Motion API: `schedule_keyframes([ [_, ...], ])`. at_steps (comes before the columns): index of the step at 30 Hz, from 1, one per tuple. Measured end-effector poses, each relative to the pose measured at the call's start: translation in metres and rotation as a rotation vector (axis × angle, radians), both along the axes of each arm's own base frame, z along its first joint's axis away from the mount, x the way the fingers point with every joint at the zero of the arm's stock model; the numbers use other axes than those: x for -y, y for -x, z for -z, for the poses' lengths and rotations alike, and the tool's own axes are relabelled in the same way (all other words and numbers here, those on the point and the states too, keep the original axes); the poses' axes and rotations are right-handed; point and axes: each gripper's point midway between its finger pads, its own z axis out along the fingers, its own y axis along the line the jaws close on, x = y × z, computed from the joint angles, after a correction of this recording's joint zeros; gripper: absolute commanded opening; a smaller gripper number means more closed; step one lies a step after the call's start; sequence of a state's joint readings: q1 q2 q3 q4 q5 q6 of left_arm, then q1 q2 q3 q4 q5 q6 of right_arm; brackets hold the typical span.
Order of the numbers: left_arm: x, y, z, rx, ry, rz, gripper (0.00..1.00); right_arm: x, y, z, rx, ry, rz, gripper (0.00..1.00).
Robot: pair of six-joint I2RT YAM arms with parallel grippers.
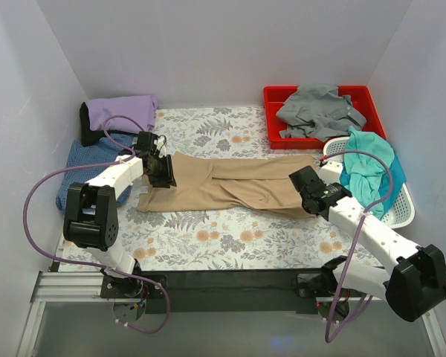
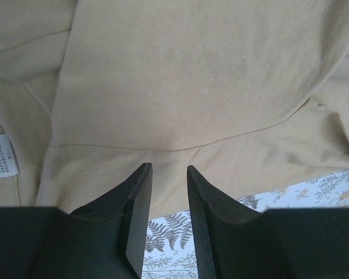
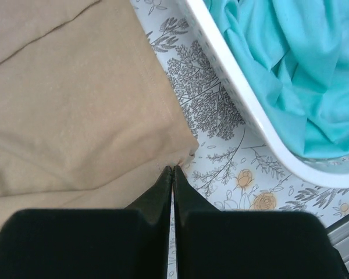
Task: Fold and stack the t-shirts
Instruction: Fold the tshirt
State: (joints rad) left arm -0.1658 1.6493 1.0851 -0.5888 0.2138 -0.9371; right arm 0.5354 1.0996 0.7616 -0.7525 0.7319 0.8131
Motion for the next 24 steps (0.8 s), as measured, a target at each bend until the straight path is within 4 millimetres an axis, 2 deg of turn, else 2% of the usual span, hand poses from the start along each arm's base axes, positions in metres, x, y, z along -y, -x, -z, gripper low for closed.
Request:
schedule_keyframes([
  [8,-0.008,0.004,0.010,-0.021,-0.044,-0.011,0.29,0.017,-0.022,-0.001,0.013,0.092,0.007,0.01],
  [14,-0.013,0.008,0.014,-0.034,-0.070,-0.016,0.29,0.028,-0.047,-0.001,0.038,0.126,0.011,0.01],
  [19,-0.016,0.007,0.015,-0.032,-0.086,-0.019,0.29,0.031,-0.070,0.004,0.037,0.142,-0.008,0.01],
  [24,-0.019,0.007,0.016,-0.032,-0.103,-0.024,0.29,0.031,-0.089,0.012,0.024,0.154,-0.029,0.07],
])
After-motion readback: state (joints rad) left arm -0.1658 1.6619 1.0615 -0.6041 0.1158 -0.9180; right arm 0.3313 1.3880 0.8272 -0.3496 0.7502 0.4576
